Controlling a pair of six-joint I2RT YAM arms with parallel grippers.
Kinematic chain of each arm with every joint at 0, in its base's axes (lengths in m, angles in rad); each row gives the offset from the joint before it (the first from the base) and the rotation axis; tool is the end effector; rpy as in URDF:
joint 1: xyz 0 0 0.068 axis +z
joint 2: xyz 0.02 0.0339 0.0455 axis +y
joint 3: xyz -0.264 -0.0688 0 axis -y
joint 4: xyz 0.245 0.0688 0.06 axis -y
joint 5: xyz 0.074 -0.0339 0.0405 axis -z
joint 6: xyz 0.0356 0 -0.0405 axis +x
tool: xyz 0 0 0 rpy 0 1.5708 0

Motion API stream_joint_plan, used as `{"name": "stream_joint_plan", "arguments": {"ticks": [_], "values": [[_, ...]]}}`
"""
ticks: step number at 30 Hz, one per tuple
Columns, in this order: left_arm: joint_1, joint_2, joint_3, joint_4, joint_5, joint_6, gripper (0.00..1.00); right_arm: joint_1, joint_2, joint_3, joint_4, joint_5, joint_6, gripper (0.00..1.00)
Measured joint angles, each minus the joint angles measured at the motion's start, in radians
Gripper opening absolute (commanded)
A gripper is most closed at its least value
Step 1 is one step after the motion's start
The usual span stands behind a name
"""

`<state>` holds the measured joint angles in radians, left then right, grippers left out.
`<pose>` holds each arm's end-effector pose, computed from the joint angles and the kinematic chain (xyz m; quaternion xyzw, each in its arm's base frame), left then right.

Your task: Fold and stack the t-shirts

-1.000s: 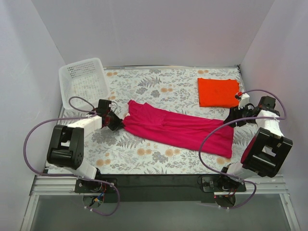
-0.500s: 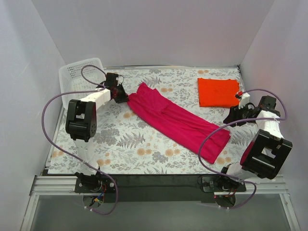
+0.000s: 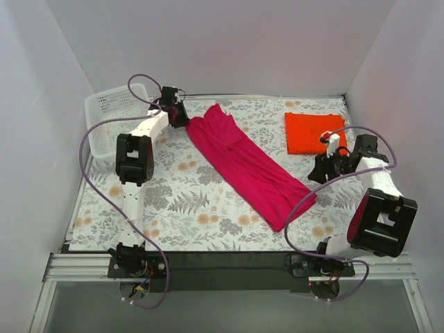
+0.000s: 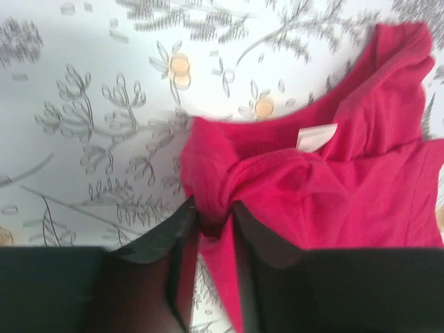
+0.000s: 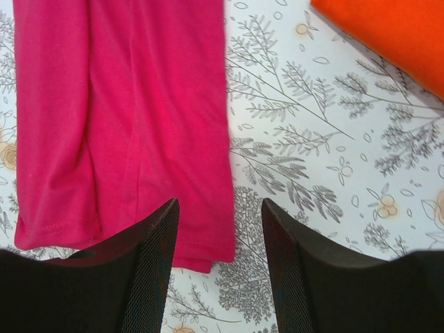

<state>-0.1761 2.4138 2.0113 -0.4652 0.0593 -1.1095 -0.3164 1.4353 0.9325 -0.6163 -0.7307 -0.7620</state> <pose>0.5282 -0.0961 0.1648 -0.4131 0.8427 -0.2286 0.2588 0.2657 -0.0620 0.2192 -0.2792 0.8701 0.1914 0.3583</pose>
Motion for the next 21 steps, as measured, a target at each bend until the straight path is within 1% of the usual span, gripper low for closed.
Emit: {"name": "stream_joint_plan", "arguments": {"ticks": [1,3,4,5,7,9,10,12,13,14,18,20,21], "values": [[0.001,0.011,0.028,-0.009,-0.005,0.003,0.34,0.018,-0.001,0.000,0.000,0.003,0.000,0.49],[0.003,0.017,0.059,-0.015,-0.013,0.009,0.39,0.047,-0.003,0.000,0.000,0.006,-0.001,0.49],[0.004,0.013,0.067,-0.013,-0.014,0.012,0.43,0.064,-0.003,0.000,0.000,0.008,-0.002,0.49],[0.004,0.004,0.068,-0.008,-0.014,0.018,0.44,0.078,-0.003,0.000,0.000,0.010,-0.005,0.49],[0.004,-0.027,0.047,0.013,0.000,0.027,0.48,0.103,-0.003,0.000,0.000,0.010,-0.014,0.50],[0.006,-0.089,-0.021,0.037,0.023,0.034,0.52,0.121,-0.003,-0.001,0.000,0.010,-0.030,0.50],[0.008,-0.134,-0.074,0.051,0.044,0.037,0.53,0.126,-0.003,-0.002,0.000,0.011,-0.036,0.50],[0.010,-0.252,-0.204,0.086,0.089,0.038,0.60,0.132,-0.002,-0.008,0.002,0.014,-0.054,0.49],[0.010,-0.316,-0.275,0.106,0.120,0.030,0.61,0.134,-0.002,-0.014,0.000,0.016,-0.064,0.50],[0.010,-0.391,-0.359,0.139,0.156,0.020,0.65,0.135,-0.001,-0.021,-0.004,0.018,-0.077,0.50],[-0.020,-0.676,-0.690,0.254,0.278,-0.051,0.65,0.141,0.007,-0.033,-0.035,0.017,-0.127,0.50],[-0.076,-0.800,-0.866,0.320,0.307,-0.122,0.65,0.142,0.010,-0.033,-0.044,0.017,-0.137,0.49],[-0.106,-0.837,-0.930,0.341,0.317,-0.148,0.65,0.142,0.011,-0.033,-0.045,0.017,-0.138,0.49]]}}
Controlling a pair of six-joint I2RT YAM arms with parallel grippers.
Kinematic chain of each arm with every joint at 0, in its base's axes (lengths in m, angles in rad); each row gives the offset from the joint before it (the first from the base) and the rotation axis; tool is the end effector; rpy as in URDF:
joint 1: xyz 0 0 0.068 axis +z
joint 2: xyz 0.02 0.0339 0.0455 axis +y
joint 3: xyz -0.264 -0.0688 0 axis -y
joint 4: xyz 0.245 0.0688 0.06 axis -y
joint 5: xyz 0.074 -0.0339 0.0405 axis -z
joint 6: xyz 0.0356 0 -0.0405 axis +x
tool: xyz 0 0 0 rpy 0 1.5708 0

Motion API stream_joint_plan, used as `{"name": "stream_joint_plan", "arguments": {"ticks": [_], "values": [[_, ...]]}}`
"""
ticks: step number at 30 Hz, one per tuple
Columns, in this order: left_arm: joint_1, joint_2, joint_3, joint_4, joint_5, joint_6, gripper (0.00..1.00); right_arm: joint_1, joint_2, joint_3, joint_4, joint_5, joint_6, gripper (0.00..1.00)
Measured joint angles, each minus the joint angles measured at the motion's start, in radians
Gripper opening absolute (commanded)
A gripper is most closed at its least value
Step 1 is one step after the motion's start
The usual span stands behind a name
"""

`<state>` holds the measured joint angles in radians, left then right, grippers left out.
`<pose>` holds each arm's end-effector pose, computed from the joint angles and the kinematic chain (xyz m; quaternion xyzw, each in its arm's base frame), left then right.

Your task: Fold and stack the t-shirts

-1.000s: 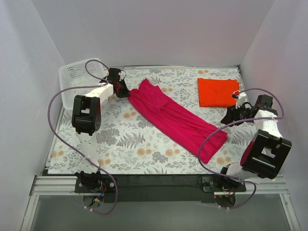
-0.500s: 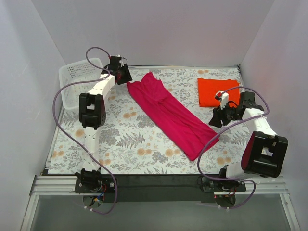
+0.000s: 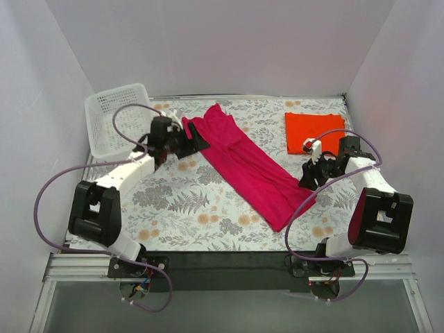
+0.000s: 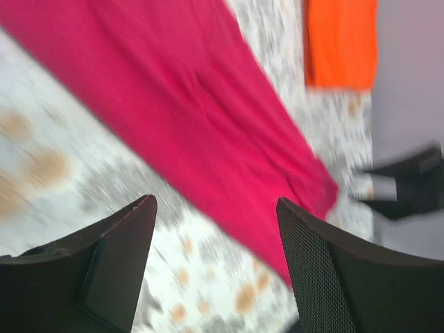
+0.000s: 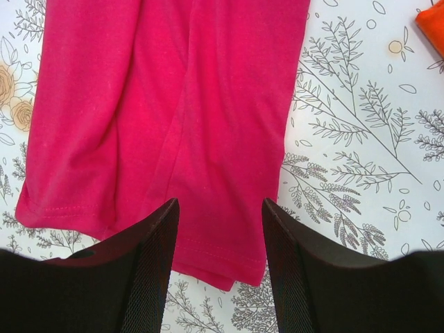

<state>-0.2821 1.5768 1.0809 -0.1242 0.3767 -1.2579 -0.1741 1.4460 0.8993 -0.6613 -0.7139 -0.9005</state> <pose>0.3352 -0.1108 0.2515 -0.3337 0.8117 -0.4325 0.2068 0.2635 -0.0227 0.2050 -0.3863 0.8391 0.2087 0.3211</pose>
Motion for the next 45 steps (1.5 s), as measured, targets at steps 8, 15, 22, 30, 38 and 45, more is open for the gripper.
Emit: {"name": "stream_joint_plan", "arguments": {"ticks": [8,15,22,30,38,45], "values": [[-0.356,-0.073,-0.492,0.239,-0.010,-0.480,0.63,0.000,0.000,0.000,-0.001,0.006,0.035,0.49],[-0.536,0.022,-0.439,0.366,-0.145,-0.684,0.61,-0.001,-0.022,0.000,0.024,0.032,0.092,0.49],[-0.685,0.214,-0.287,0.393,-0.206,-0.736,0.52,-0.018,-0.041,0.000,0.039,0.042,0.124,0.49],[-0.750,0.275,-0.241,0.357,-0.247,-0.749,0.09,-0.042,-0.048,0.000,0.043,0.042,0.138,0.49],[-0.700,0.210,-0.393,0.475,-0.229,-0.758,0.00,-0.047,-0.068,0.000,0.043,0.038,0.137,0.49],[-0.547,0.027,-0.624,0.553,-0.174,-0.755,0.42,-0.047,-0.078,-0.014,0.045,0.031,0.134,0.49]]}}
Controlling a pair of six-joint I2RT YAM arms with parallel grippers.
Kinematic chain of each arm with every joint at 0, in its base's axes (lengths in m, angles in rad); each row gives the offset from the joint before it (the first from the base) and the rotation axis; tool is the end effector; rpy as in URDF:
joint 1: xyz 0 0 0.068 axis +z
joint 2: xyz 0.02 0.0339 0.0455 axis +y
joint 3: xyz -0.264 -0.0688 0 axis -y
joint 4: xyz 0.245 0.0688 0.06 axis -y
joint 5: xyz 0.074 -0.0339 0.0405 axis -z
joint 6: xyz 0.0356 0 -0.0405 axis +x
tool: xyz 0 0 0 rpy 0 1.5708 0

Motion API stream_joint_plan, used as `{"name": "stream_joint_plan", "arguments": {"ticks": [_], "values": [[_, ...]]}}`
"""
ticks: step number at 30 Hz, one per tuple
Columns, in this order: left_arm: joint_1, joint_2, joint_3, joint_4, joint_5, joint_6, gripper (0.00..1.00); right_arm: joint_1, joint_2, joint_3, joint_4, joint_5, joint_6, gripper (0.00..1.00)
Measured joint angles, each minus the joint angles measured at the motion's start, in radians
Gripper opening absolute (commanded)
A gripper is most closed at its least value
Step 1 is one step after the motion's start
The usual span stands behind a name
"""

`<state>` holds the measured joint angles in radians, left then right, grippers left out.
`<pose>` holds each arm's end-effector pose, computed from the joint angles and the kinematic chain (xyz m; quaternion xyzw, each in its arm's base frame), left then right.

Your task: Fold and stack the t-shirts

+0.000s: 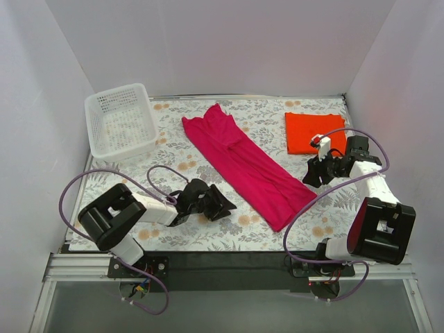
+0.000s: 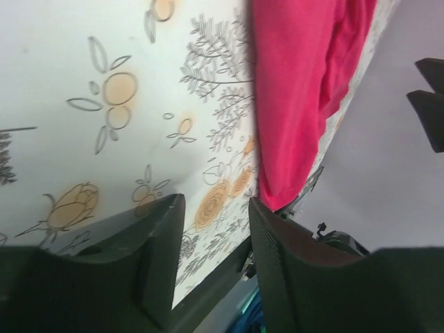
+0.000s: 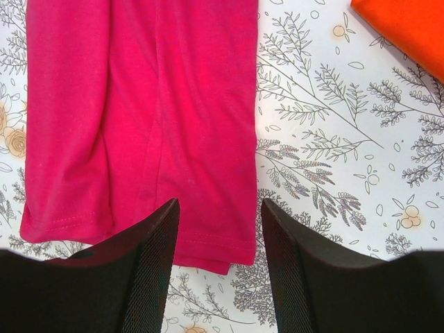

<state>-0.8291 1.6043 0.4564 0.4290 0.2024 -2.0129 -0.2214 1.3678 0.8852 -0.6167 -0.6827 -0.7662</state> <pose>0.1744 -0.2010 0.1069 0.4708 -0.7752 0.4202 0.0296 0.2564 -0.0347 0.2210 -0.3218 0.8614 0.1823 0.3481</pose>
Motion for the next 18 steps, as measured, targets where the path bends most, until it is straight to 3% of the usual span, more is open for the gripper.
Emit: {"name": "stream_joint_plan", "arguments": {"ticks": [6,13,16,18], "values": [[0.000,0.018,0.032,0.017,0.034,-0.002,0.45,0.000,0.000,0.000,0.002,-0.005,0.000,0.49],[-0.066,0.212,0.270,-0.018,0.038,-0.004,0.46,0.000,0.000,0.000,0.006,-0.008,0.000,0.49],[-0.092,0.274,0.370,-0.081,0.033,-0.007,0.34,0.000,0.000,0.000,0.006,-0.009,0.000,0.49],[-0.101,0.295,0.392,-0.098,0.031,-0.007,0.16,0.000,0.000,0.000,0.006,-0.009,0.000,0.49]]}}
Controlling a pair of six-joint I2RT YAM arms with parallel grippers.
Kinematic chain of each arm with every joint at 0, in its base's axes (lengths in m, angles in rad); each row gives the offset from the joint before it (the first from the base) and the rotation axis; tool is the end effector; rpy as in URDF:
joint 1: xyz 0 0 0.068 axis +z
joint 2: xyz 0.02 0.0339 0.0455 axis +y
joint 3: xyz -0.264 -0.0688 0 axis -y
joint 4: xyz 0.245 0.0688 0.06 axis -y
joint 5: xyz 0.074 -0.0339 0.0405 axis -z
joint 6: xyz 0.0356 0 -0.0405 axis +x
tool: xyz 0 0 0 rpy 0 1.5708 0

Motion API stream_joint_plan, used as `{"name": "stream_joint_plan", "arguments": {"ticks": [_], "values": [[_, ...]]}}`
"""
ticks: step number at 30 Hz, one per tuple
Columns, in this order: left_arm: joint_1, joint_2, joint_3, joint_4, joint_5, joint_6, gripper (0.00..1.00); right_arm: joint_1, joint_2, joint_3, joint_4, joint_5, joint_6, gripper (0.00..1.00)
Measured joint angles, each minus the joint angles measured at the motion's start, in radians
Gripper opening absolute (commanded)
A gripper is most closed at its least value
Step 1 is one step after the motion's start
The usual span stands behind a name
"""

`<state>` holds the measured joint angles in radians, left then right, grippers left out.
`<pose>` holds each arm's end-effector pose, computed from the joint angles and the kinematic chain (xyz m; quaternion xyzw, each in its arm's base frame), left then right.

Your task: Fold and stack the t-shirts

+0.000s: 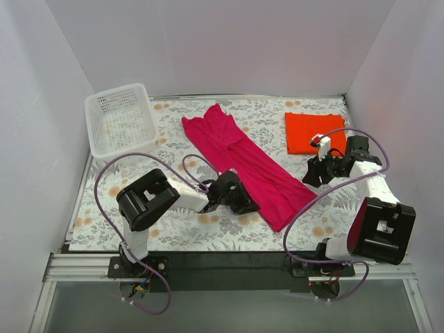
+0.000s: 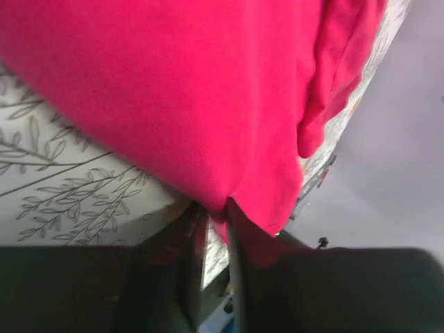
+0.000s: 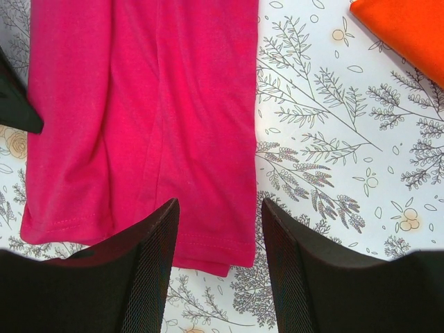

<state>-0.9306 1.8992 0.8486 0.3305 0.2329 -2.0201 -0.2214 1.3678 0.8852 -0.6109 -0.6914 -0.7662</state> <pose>0.2089 -0.2941 0.1090 0.4278 -0.7986 0.4181 0.0663 0.2569 -0.0346 0.2214 -0.3231 0.8589 0.1845 0.3519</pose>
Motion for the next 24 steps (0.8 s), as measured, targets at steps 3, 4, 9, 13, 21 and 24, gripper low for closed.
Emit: {"name": "stream_joint_plan", "arguments": {"ticks": [3,4,9,13,21,24], "values": [[-0.002,0.002,-0.021,-0.011,-0.004,-0.002,0.00,0.000,0.000,0.000,0.000,-0.001,0.000,0.49],[0.000,-0.002,-0.032,0.003,0.000,-0.003,0.00,0.000,0.000,0.000,0.000,-0.001,0.000,0.49],[0.035,-0.044,-0.140,0.094,0.042,-0.003,0.00,0.000,-0.001,0.000,0.000,-0.002,0.000,0.50],[0.119,-0.161,-0.303,0.122,0.097,-0.002,0.00,0.000,-0.006,-0.004,0.001,-0.010,-0.005,0.50],[0.374,-0.506,-0.495,-0.139,0.189,0.151,0.40,0.032,-0.008,-0.014,-0.025,-0.047,-0.075,0.51],[0.392,-0.578,-0.473,-0.206,0.243,0.217,0.41,0.108,-0.008,-0.014,-0.050,-0.051,-0.128,0.52]]}}
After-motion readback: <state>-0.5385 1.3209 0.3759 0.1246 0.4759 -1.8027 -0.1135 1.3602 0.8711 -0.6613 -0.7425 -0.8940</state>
